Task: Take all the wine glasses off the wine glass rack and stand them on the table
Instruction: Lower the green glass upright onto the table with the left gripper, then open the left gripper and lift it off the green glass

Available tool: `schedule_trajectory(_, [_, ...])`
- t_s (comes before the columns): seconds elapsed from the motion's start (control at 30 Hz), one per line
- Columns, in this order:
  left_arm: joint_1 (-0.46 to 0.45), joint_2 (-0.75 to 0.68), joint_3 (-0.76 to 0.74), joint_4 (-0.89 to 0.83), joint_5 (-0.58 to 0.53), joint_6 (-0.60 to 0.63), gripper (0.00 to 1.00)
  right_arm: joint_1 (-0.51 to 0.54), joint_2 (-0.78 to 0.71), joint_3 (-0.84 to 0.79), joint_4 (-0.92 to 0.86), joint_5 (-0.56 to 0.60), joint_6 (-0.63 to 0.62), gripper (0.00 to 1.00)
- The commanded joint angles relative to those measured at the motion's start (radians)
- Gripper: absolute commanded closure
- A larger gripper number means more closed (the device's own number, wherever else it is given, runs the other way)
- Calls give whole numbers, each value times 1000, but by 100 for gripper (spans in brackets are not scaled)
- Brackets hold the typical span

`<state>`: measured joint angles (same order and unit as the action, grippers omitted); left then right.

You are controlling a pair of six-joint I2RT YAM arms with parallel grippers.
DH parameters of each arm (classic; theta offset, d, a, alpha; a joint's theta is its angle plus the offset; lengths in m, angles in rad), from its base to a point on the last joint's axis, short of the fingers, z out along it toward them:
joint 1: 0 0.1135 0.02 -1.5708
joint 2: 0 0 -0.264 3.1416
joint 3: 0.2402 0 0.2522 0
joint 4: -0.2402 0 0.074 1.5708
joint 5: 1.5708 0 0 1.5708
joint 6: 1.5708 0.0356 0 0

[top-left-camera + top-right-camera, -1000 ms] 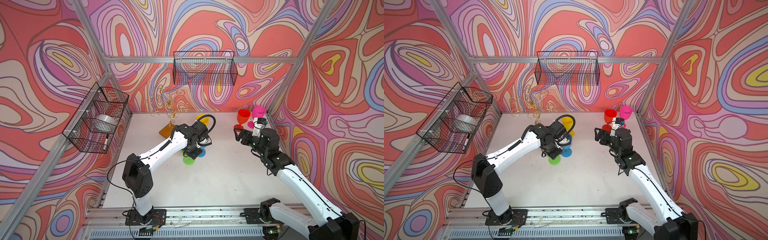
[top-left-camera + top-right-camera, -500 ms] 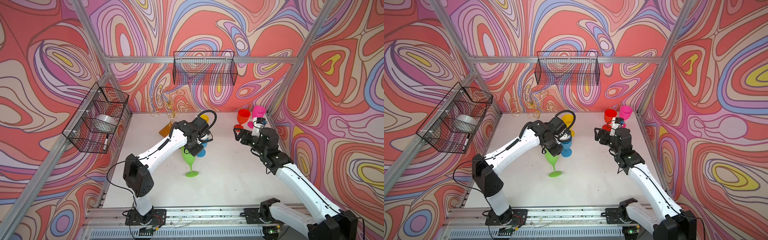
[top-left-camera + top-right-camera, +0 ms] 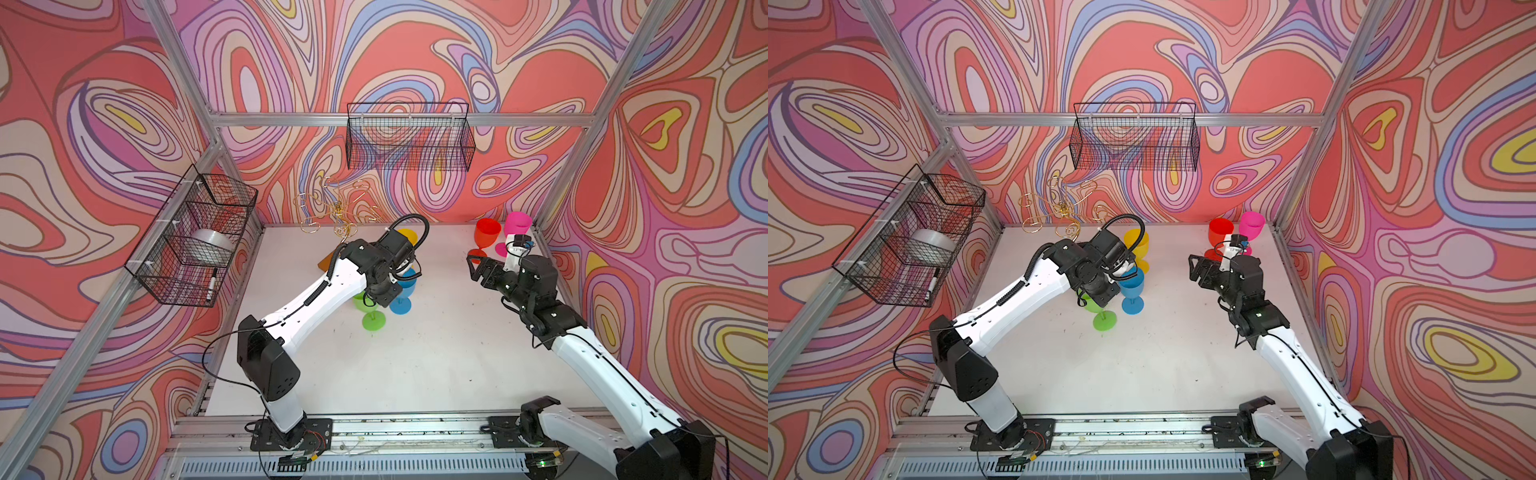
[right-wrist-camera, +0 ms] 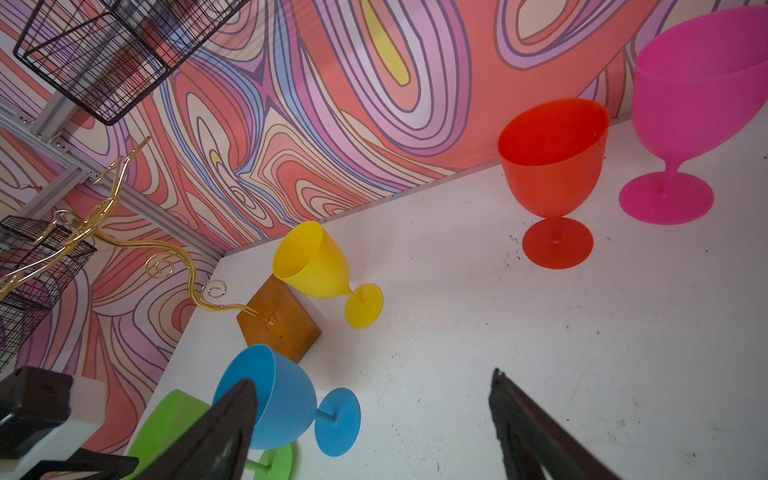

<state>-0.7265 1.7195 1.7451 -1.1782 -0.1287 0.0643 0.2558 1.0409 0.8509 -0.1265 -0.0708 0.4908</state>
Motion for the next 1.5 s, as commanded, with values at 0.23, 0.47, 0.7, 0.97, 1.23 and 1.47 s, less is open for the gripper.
schedule_trajectory(0.23, [4, -58, -55, 7, -14, -35, 76, -6, -19, -1, 2, -4, 3, 8])
schedule_trajectory(0.47, [5, -95, -55, 28, -2, -47, 68, -5, -21, -9, 4, -9, 5, 8])
schedule_trajectory(0.7, [4, -200, -73, 123, 32, -63, 39, -5, -22, -9, 5, -6, -3, 8])
schedule_trajectory(0.97, [4, -362, -140, 254, 51, -82, 4, -6, -19, -15, 12, -1, -17, 7])
schedule_trajectory(1.23, [4, -547, -312, 410, -168, -143, 0, -6, 1, -3, -1, 10, -64, 2])
schedule_trajectory(1.47, [33, -739, -522, 574, -399, -227, 0, -6, -1, -8, -4, 66, -96, 2])
